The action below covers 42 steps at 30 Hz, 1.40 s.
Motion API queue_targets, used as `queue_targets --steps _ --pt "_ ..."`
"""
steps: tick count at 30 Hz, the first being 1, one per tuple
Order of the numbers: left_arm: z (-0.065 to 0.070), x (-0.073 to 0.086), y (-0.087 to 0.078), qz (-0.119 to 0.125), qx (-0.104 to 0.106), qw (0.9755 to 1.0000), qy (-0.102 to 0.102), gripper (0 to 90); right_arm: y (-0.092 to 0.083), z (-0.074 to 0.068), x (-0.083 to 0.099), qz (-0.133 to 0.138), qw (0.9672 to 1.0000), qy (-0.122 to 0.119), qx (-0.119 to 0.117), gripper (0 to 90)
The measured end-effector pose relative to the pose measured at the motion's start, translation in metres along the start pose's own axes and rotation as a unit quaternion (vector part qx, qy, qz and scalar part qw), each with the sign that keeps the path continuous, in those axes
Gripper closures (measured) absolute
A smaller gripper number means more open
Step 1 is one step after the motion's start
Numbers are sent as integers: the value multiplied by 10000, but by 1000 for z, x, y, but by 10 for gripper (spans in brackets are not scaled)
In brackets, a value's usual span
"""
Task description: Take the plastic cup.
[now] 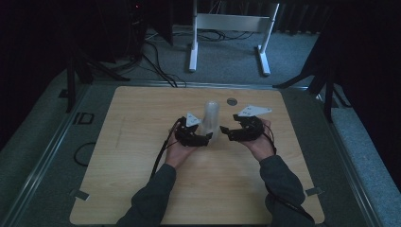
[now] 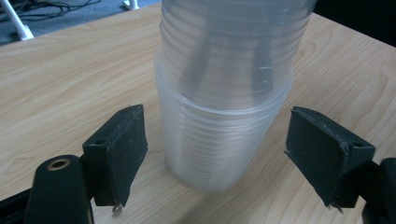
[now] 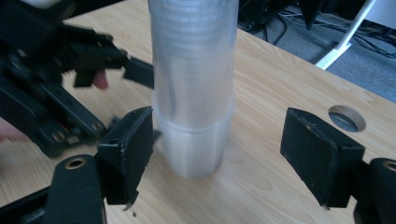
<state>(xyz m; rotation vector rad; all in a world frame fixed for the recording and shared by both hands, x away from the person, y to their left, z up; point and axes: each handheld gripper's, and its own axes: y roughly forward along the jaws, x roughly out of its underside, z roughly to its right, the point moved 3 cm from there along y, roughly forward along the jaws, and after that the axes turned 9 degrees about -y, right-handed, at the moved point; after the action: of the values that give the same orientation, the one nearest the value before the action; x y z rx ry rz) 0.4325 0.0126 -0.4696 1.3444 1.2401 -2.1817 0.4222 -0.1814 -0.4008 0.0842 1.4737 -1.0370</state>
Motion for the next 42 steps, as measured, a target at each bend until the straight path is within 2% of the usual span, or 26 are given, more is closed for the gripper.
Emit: queue_targets --steps 5,6,8,17,26,31,42 --pt "2 0 4 81 31 10000 19 191 4 1 -7 68 10000 37 -20 228" --pt "2 -1 5 126 92 9999 -11 191 4 1 -9 80 10000 40 -25 225" --pt "4 -2 6 199 120 9997 -5 191 8 0 -17 109 9999 -19 -43 217" --pt "3 -4 9 150 80 9998 -59 194 15 0 -28 149 9999 -55 -14 211" --pt "2 -4 10 174 64 9998 -60 217 22 1 -40 321 9994 29 -99 216" --pt "2 -4 10 190 81 9997 -97 224 29 0 -48 357 9993 -14 -147 255" --pt "3 -4 8 240 41 9997 -11 242 42 1 -54 385 9991 56 -152 323"
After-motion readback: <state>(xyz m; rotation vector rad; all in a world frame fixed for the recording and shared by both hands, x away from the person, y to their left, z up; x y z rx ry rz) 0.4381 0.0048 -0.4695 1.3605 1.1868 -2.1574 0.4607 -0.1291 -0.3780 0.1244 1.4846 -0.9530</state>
